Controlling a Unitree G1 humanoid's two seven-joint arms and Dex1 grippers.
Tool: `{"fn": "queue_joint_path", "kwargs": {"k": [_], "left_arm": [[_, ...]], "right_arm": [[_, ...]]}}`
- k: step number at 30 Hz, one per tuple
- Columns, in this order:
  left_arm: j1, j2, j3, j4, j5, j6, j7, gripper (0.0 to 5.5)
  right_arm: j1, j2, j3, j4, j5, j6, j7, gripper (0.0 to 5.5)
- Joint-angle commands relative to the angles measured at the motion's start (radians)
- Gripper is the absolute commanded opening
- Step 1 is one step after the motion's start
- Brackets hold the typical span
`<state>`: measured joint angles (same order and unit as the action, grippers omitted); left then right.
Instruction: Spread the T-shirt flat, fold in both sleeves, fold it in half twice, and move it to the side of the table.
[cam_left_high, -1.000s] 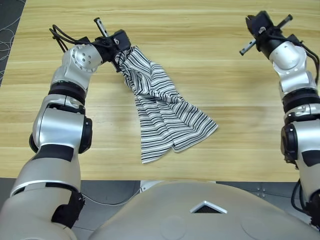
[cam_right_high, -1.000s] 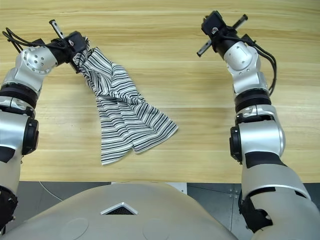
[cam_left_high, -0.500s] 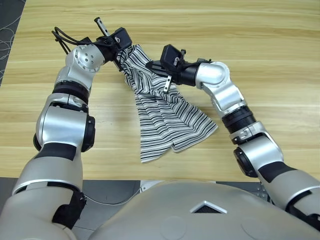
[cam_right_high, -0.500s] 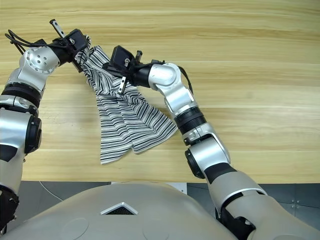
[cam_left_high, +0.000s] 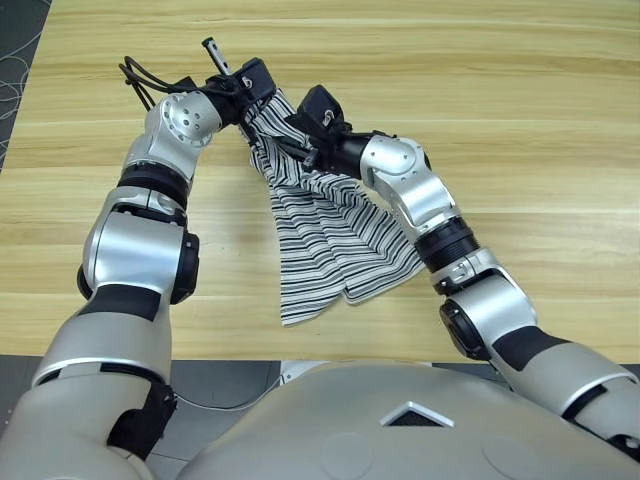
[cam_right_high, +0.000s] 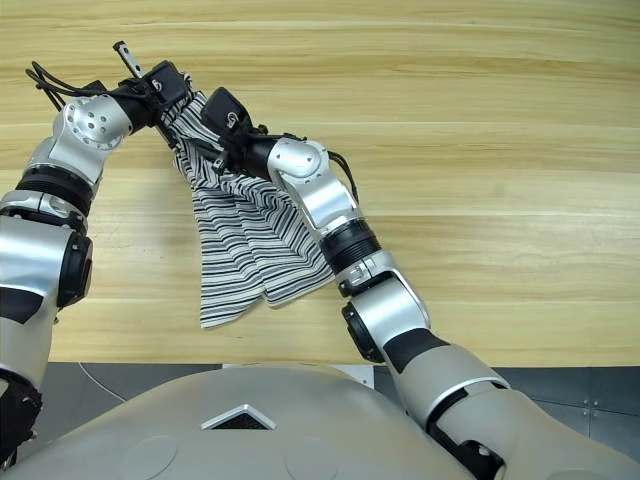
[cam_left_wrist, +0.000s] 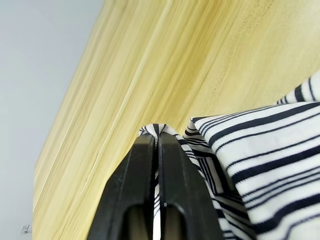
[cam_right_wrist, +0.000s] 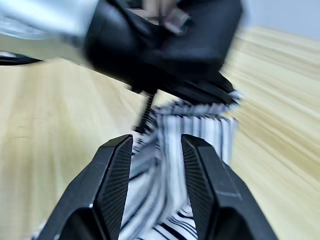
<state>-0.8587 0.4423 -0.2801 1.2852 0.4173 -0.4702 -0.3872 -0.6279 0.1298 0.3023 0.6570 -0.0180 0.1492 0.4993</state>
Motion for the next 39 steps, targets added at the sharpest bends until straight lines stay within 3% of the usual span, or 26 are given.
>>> {"fn": "queue_joint_path", "kwargs": {"k": [1,8,17,26,39], "left_arm": [[-0.025,-0.004,-0.004,0.004,0.006,0.007,0.002,0.1],[-0.029,-0.013,0.0,0.003,0.001,0.007,0.002,0.1],[-0.029,-0.013,-0.002,0.005,0.005,0.009,0.006,0.1],[-0.035,-0.014,-0.004,0.004,0.007,0.009,0.005,0.1],[-0.039,-0.036,-0.008,0.007,0.009,0.012,0.01,0.1]], "right_arm": [[-0.06,0.032,-0.003,0.09,-0.039,-0.021,-0.072,1.78],[-0.056,0.049,-0.009,0.147,-0.028,-0.004,-0.04,1.78],[-0.107,0.091,-0.153,0.096,0.093,-0.051,-0.135,1.78],[-0.058,0.115,-0.037,0.029,0.131,0.152,0.0,1.78],[-0.044,0.152,-0.003,0.042,0.157,0.134,-0.031,1.78]]}}
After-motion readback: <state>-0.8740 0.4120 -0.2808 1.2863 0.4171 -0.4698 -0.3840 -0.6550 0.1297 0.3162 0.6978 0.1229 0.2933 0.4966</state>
